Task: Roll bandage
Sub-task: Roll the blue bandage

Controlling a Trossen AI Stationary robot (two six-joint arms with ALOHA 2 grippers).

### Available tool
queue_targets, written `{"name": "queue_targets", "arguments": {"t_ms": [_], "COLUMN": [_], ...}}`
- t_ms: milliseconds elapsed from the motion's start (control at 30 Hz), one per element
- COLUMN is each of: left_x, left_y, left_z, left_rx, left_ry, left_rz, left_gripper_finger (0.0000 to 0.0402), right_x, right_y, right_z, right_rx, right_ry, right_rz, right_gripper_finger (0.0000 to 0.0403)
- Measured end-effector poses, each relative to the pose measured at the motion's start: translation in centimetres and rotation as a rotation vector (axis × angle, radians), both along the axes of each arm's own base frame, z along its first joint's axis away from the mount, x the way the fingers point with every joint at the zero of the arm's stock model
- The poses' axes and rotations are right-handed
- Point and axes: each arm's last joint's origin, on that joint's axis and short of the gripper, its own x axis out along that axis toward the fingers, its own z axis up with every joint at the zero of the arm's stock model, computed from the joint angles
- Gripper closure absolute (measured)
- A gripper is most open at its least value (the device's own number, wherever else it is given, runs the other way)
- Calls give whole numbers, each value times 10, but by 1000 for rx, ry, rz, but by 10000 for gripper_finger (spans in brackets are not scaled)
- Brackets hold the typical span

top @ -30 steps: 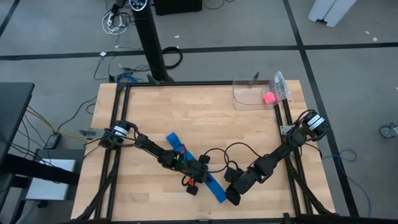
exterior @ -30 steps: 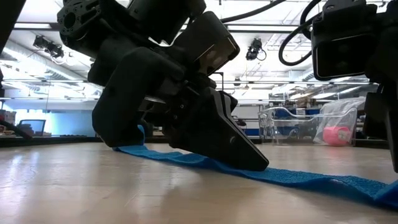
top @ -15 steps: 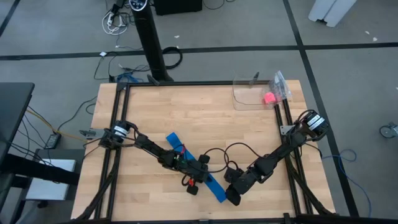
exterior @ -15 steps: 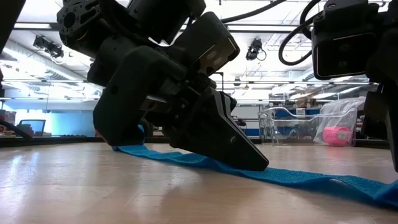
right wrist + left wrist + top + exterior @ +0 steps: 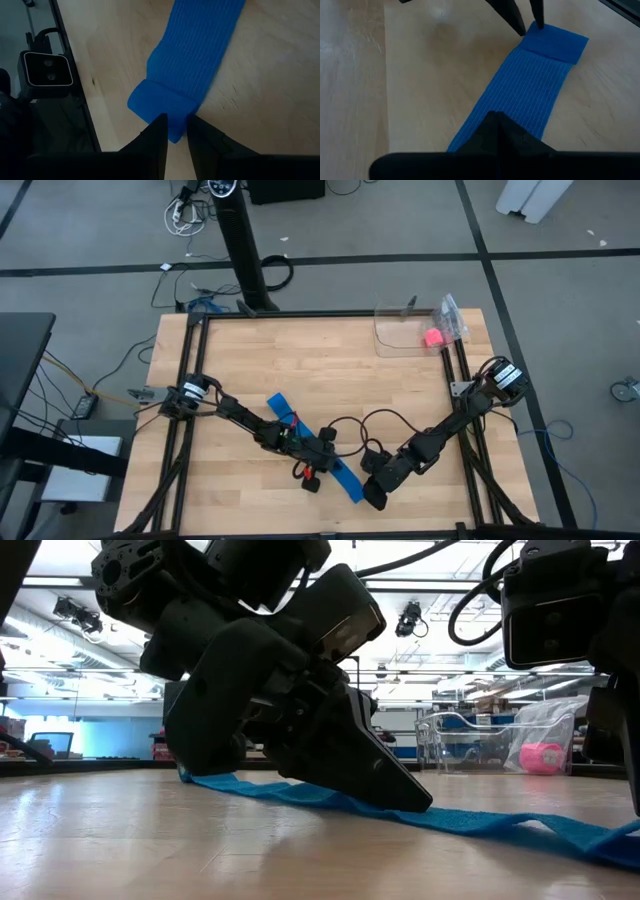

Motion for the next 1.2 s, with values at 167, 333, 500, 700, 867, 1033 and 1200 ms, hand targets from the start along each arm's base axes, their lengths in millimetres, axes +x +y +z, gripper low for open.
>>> {"name": "queue_targets", "arguments": {"t_ms": [167,333,500,700,867,1033,1200], "left_x": [0,0,1,0,0,0,1], "left_y": [0,1,4,9,9,11,14], "left_z": [0,0,-1,-3,-3,-2,-3], "left_rx": [-2,-4,-6,-21,-24,-44,-41], "left_ry": [0,1,10,15,14,9,-5], "left_rz": [8,14,48,73,89,145,279], "left_gripper_finger": [400,400,400,400,400,400,400], "right_x": [-2,-2,-3,-6,-7,0,10], "right_y": [-2,-2,0,8,12,18,24], "right_z": [-2,-2,-2,0,2,12,33], "right_rx": [-42,-72,-76,-75,-90,-91,-231], "right_ry": [13,-6,-11,-47,-90,-177,-136], "right_rz": [-11,16,39,84,76,115,174], "right_gripper_finger": [347,396,399,401,394,346,311]}}
